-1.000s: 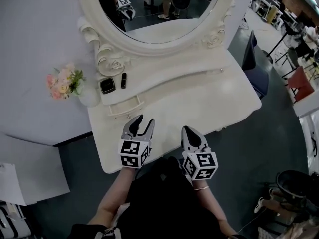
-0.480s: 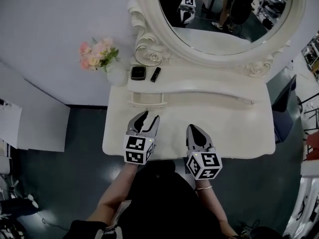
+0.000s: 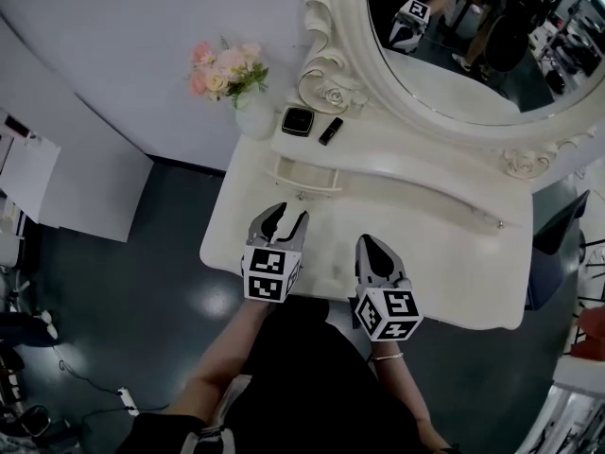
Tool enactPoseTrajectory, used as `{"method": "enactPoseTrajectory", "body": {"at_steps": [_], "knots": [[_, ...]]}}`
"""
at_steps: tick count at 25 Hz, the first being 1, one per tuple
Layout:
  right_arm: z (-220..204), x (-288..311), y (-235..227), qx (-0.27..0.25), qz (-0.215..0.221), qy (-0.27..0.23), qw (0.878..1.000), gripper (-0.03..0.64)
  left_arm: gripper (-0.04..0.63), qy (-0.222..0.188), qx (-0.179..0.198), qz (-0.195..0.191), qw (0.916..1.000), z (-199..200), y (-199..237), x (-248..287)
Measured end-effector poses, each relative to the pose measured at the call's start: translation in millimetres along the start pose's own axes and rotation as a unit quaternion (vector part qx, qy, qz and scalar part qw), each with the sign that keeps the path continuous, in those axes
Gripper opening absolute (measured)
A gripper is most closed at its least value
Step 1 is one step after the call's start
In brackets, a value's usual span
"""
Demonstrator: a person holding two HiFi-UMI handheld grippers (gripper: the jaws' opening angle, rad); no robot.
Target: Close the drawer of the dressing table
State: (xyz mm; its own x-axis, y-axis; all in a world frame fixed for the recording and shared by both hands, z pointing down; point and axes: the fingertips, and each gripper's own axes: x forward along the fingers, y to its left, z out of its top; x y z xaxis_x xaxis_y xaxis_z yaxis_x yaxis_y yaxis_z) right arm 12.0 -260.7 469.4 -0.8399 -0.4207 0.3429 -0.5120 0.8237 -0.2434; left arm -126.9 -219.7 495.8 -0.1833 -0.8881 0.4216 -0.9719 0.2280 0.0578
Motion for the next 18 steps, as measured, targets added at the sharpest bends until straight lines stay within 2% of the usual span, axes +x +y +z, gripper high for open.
{"method": "enactPoseTrajectory", "body": {"at_steps": [18], "knots": [[-31.2, 3.9, 3.1, 0.004, 0.008, 0.046, 0.999, 0.005, 0.198, 0.024, -0.02, 0.026, 0.9992, -25.2, 12.3, 26.4]]}}
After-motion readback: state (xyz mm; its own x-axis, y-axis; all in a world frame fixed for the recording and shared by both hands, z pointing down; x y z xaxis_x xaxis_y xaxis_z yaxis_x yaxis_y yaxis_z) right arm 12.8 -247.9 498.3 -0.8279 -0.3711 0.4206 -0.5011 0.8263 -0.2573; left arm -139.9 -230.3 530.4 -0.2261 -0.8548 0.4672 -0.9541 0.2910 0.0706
